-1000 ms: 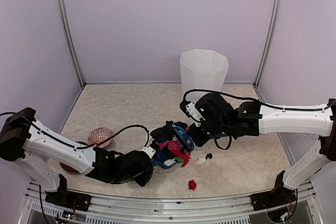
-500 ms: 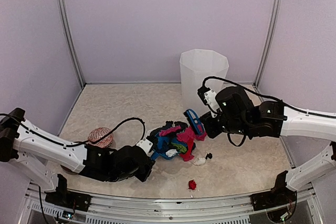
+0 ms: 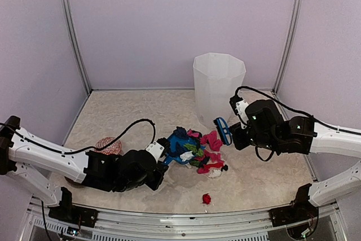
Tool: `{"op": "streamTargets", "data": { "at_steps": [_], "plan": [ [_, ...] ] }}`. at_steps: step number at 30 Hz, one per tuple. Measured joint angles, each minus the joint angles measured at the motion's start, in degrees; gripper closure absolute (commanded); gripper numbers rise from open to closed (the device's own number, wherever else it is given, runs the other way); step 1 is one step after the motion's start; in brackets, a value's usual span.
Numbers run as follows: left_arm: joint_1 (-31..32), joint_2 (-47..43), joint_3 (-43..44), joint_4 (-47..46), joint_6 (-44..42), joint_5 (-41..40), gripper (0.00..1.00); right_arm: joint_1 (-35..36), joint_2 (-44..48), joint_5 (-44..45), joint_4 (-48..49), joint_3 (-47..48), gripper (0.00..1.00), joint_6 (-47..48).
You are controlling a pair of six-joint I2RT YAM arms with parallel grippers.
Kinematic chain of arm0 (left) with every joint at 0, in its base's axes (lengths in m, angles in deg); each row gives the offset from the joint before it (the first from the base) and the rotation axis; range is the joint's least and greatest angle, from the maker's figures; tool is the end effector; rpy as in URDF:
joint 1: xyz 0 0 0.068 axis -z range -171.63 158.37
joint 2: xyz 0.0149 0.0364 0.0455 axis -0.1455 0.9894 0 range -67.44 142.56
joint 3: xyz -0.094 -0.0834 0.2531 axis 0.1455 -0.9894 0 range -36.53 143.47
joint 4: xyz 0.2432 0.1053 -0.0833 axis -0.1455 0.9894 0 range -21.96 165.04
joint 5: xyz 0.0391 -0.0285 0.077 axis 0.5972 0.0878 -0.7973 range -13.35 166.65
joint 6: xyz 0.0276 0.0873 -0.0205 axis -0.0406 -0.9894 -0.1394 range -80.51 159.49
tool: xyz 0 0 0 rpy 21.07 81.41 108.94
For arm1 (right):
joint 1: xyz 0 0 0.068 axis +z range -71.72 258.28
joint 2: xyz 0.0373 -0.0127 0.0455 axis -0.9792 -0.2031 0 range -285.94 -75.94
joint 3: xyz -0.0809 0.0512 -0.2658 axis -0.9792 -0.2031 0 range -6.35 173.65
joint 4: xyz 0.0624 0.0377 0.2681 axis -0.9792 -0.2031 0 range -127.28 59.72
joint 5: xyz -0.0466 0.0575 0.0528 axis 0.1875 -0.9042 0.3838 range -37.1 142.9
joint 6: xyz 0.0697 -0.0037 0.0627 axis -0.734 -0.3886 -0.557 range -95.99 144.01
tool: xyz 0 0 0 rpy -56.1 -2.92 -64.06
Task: Sweep away the paper scraps from the table
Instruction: Dump the paper scraps in the dustpan into the trash bin.
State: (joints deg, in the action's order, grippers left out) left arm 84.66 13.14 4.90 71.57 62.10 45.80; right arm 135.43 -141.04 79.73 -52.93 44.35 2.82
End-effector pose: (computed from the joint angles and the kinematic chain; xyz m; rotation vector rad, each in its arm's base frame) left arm 0.1190 -0.3049 0.1654 0.7548 2.0797 -0.3373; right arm 0.1911 0.2254 0.2648 -0.4181 2.1102 0.2769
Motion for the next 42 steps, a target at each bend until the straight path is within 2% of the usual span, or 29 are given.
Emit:
{"op": "streamTargets", "data": {
  "at_steps": [10,19,24,30,42],
  "plan": [
    [-0.31,-2.97,4.9,3.08,-2.58,-1.36,1.0,-2.27,3.56,-0.9,2.05,-5.35,1.0,-1.57],
    [-1.46,-3.34,15.54,10.27,-5.22,-1.62,1.0,-3.91,5.88,-1.16,3.61,-8.9,1.0,-2.62],
    [-3.17,-1.81,25.18,16.41,-7.13,-1.51,1.0,-4.2,6.99,-1.44,4.96,-10.64,1.0,-2.93],
    [-7.5,4.96,41.44,23.71,-10.32,0.74,1.0,-4.48,7.69,-2.43,6.67,-12.39,1.0,-3.13],
    [-16.55,19.78,69.46,29.22,-19.17,15.93,1.0,-4.52,11.06,-4.11,10.43,-17.14,1.0,-3.93]
  ]
}}
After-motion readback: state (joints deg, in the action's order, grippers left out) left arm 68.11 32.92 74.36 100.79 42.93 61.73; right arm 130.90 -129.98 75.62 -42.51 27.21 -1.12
